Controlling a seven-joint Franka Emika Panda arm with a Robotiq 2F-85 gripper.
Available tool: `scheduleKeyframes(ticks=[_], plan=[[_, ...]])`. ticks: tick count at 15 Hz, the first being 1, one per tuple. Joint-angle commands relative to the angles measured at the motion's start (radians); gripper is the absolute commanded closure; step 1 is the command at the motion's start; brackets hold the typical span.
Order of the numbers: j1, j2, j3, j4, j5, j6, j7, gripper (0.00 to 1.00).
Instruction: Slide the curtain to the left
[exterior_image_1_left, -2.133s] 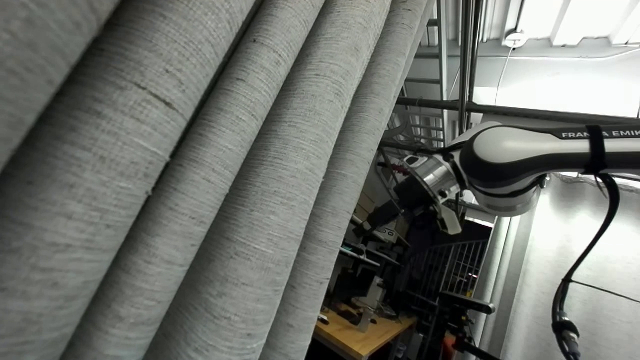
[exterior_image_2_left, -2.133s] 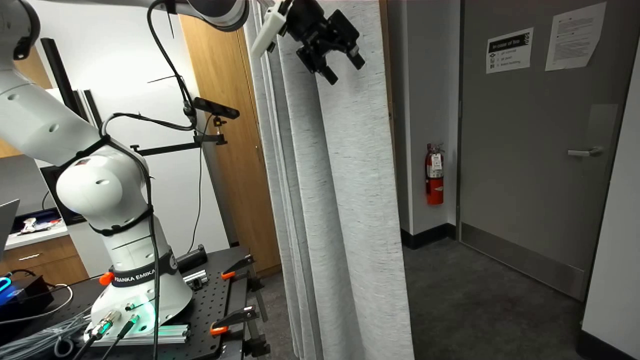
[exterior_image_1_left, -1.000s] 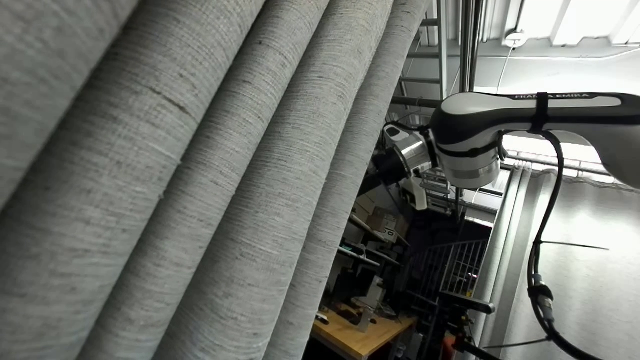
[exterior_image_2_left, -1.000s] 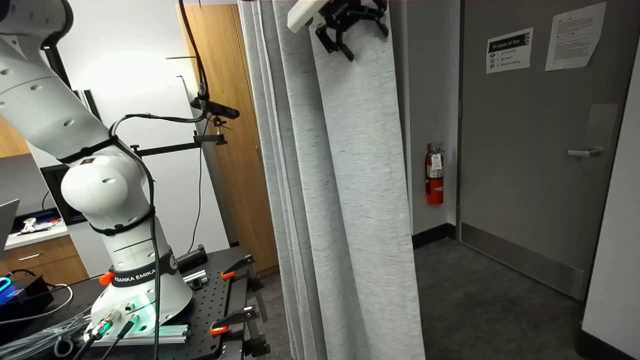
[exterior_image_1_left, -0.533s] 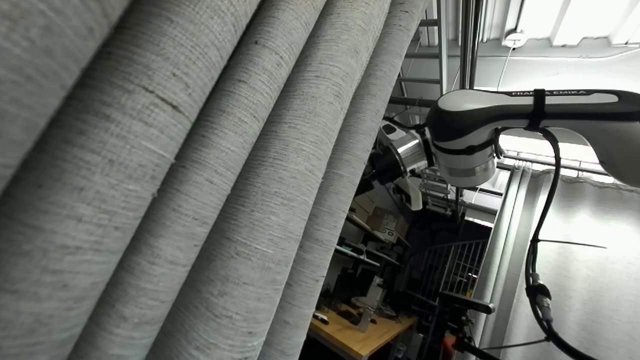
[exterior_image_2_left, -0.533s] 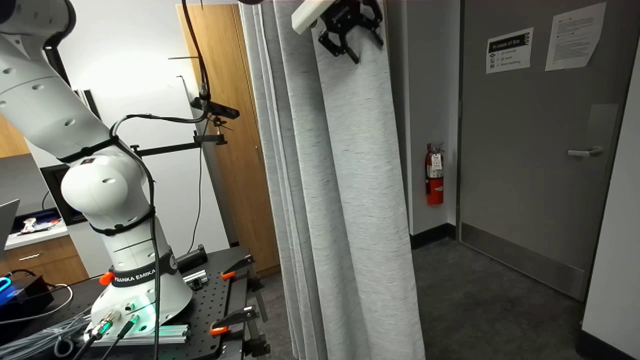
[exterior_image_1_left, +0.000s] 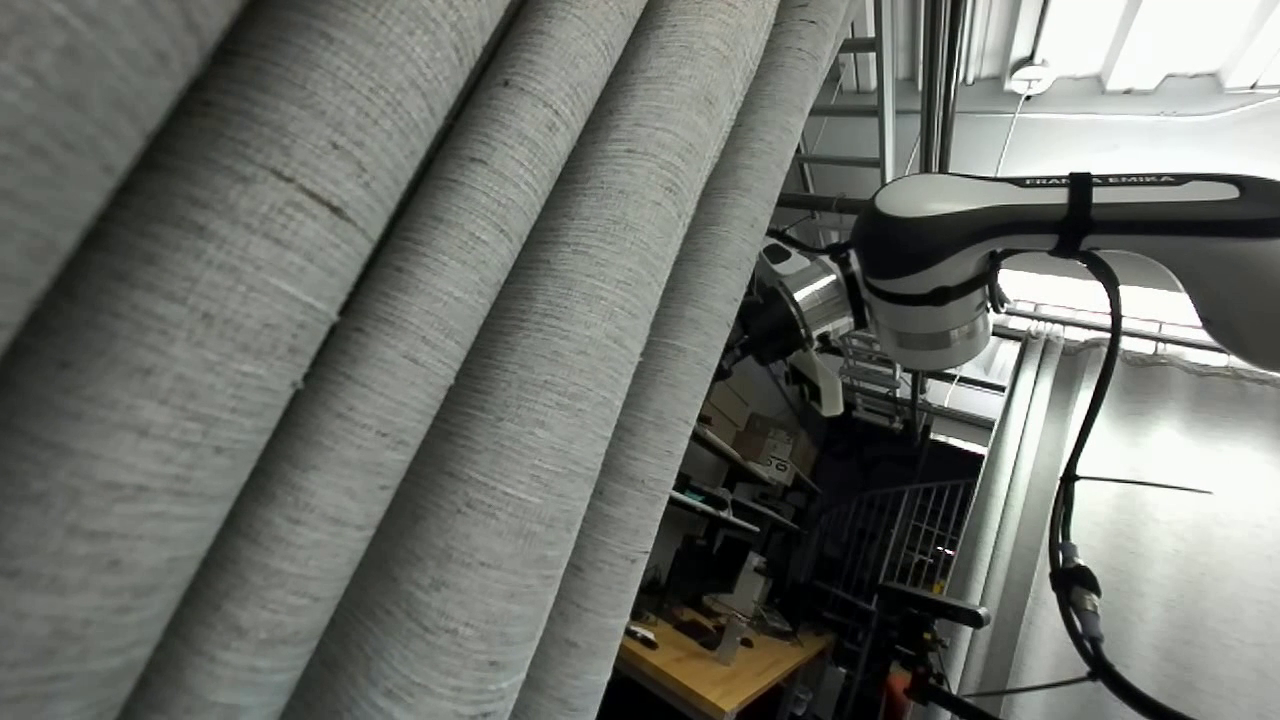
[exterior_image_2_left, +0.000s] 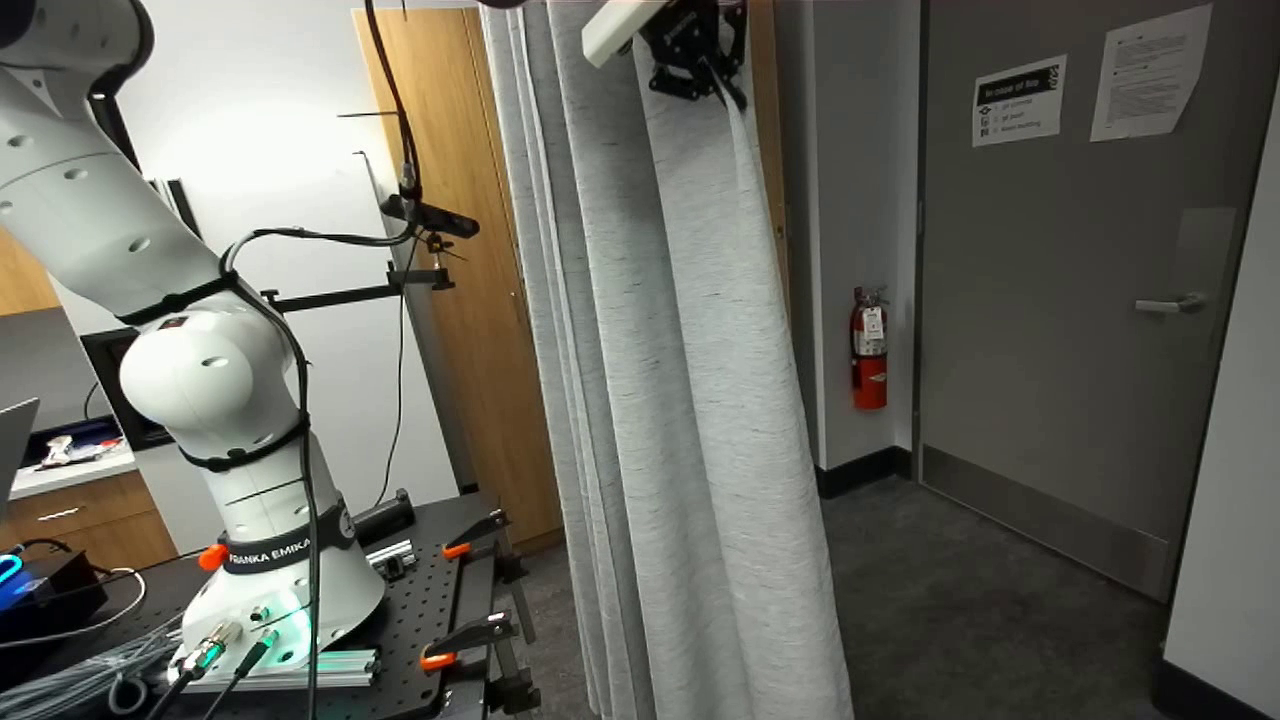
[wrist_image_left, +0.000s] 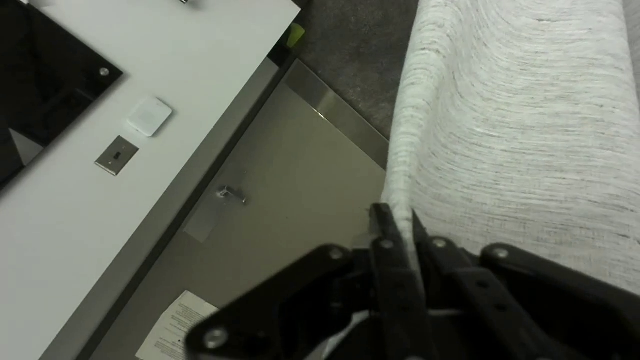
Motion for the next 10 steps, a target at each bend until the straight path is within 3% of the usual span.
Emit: scheduleKeyframes(ticks=[1,6,10], plan=[[-0.047,0.011,0.089,0.027,-0.015,0.049,0.161,1.0],[-0.107,0.025,0.221,0.025,-0.123,0.184,0.558,0.99],[-0.104,0.045,0.31,0.041,-0.284,0.206,0.825,0.99]])
